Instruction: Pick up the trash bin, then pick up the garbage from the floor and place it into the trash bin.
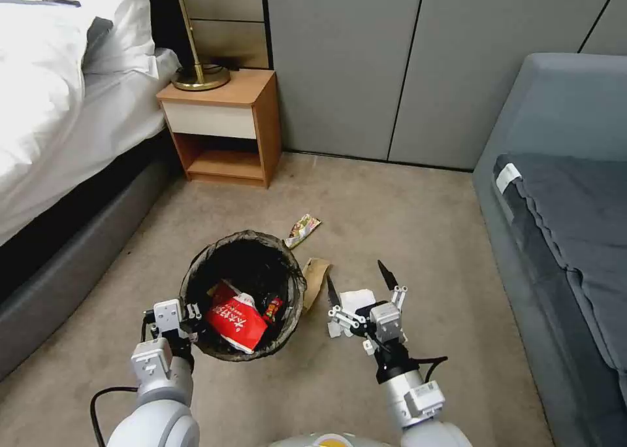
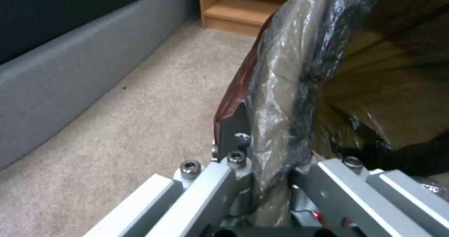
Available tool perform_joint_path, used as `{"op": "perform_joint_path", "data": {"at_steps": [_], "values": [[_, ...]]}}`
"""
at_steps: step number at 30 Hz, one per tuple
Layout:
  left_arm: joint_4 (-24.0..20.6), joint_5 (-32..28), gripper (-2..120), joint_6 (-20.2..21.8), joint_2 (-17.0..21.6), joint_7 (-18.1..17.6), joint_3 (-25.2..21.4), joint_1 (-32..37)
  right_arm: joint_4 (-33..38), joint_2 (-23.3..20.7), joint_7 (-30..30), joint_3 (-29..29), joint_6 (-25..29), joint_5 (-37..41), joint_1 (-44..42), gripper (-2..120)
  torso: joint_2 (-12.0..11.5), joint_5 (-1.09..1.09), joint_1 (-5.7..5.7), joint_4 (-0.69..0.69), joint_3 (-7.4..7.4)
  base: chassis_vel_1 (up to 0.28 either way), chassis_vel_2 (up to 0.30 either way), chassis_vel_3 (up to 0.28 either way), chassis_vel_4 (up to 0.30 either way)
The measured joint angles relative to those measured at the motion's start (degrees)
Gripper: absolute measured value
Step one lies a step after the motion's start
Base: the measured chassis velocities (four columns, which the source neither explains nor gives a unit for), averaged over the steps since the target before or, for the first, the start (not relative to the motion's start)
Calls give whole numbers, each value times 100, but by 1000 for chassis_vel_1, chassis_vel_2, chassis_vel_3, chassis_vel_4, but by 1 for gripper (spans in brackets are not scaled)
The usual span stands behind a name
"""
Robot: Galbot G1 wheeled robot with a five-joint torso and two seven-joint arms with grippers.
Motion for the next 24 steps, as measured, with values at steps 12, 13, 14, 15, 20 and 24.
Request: {"op": "perform_joint_path", "data": {"at_steps": [12, 13, 14, 15, 20, 24], "values": [[-8, 25, 0, 5, -2, -1, 18, 12, -1118, -276, 216, 321, -2076, 1359, 1388, 100, 0, 1, 0, 1, 1, 0, 0, 0, 0], [-7, 25, 0, 7, -2, -2, 15, 11, -1208, -287, 216, 316, -2194, 1455, 1462, 100, 0, 1, 0, 0, 1, 0, 0, 0, 0], [-12, 26, 0, 10, -3, -2, 10, 8, -1355, -302, 210, 297, -2407, 1630, 1593, 100, 0, 0, 0, 1, 1, 0, 0, 0, 0], [-16, 26, 0, 13, -6, -2, 5, 1, -1526, -308, 185, 269, -2642, 1801, 1740, 100, 0, 0, 0, 0, 1, 0, 0, 0, 0], [-16, 33, 0, 21, -32, -7, 10, -19, -2140, -294, 77, 141, -3120, 2030, 2114, 100, 0, 0, 0, 0, 1, 0, 0, 0, 0], [0, 39, 0, 24, -36, -12, 16, -28, -2956, -214, -141, 13, -3308, 2144, 2466, 100, 0, 0, 0, 0, 1, 0, 0, 0, 0]]}}
